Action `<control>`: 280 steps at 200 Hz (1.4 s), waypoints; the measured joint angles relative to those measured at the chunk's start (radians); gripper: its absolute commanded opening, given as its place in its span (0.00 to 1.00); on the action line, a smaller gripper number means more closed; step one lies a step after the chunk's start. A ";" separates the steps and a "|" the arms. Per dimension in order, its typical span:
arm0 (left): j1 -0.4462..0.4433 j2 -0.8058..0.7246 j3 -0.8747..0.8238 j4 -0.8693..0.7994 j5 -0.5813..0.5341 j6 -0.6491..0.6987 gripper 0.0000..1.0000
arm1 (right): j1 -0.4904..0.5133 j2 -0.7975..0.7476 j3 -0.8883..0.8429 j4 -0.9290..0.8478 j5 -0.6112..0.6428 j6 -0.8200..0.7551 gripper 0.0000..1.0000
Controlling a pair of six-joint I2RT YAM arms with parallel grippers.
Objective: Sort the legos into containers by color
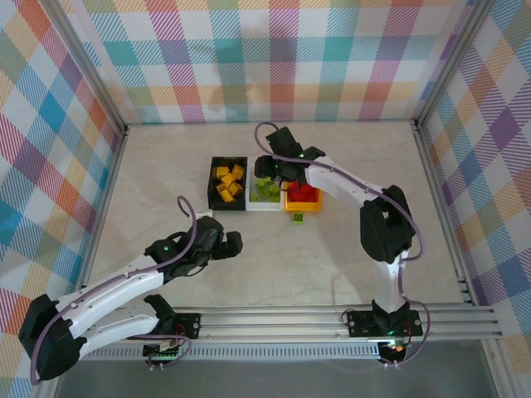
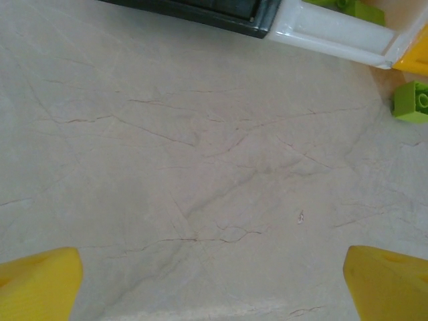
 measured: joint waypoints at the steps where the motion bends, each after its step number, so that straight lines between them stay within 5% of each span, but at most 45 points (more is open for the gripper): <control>1: -0.001 0.002 0.002 0.000 0.000 0.000 1.00 | -0.001 0.002 0.004 -0.002 0.000 -0.001 0.72; 41: -0.072 0.172 0.106 0.057 -0.012 0.034 1.00 | -0.003 -0.079 -0.057 -0.005 0.044 0.002 0.77; 128: -0.246 0.772 0.434 0.321 -0.097 0.156 0.88 | -0.076 -0.834 -0.734 0.012 0.179 0.092 0.82; 199: -0.254 1.008 0.613 0.363 -0.238 0.257 0.80 | -0.082 -1.019 -0.816 -0.029 0.189 0.103 0.83; 233: -0.249 1.096 0.687 0.362 -0.271 0.271 0.69 | -0.085 -1.044 -0.818 -0.036 0.190 0.105 0.83; 280: -0.239 1.147 0.730 0.365 -0.275 0.272 0.40 | -0.088 -1.080 -0.818 -0.059 0.201 0.104 0.83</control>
